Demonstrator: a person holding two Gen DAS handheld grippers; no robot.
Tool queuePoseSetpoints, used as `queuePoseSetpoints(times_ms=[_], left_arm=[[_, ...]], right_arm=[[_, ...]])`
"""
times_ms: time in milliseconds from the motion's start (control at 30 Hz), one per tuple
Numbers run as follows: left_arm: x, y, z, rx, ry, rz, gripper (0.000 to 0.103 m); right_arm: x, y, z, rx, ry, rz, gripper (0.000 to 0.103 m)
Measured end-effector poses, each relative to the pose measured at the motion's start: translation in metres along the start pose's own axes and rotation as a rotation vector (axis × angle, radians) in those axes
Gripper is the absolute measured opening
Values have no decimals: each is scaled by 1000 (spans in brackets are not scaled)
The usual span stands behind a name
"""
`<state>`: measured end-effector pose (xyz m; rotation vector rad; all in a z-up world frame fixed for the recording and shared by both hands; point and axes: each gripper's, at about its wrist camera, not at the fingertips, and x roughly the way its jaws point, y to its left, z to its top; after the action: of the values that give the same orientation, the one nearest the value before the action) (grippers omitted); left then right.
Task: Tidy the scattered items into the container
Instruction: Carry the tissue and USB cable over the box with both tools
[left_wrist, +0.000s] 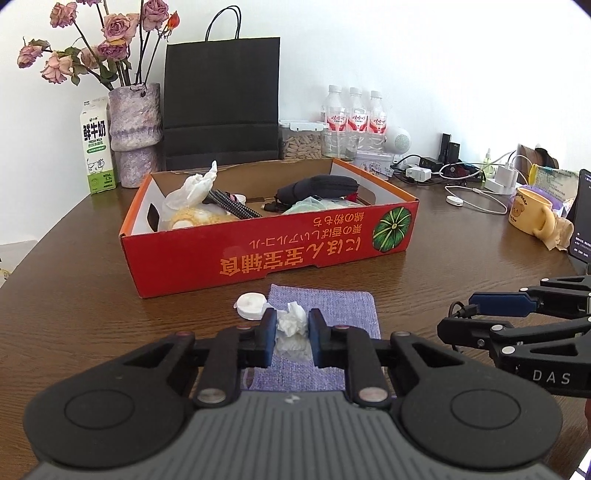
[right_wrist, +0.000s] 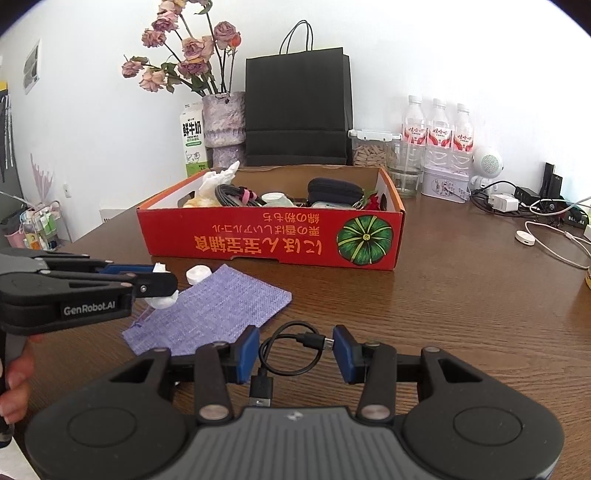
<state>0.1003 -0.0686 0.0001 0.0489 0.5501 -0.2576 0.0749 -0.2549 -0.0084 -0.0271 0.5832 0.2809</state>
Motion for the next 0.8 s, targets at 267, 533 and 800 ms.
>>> queuePoseSetpoints(times_ms=[267, 533, 800], left_arm=[[-8, 3, 6, -2, -27, -1, 19], [-16, 9, 16, -7, -64, 2, 19], [-21, 14, 37, 1, -117, 7, 19]], right_arm=[[-10, 4, 8, -8, -37, -6, 42], [-18, 7, 17, -21, -71, -11, 42], [-22, 11, 40, -38, -123, -13, 42]])
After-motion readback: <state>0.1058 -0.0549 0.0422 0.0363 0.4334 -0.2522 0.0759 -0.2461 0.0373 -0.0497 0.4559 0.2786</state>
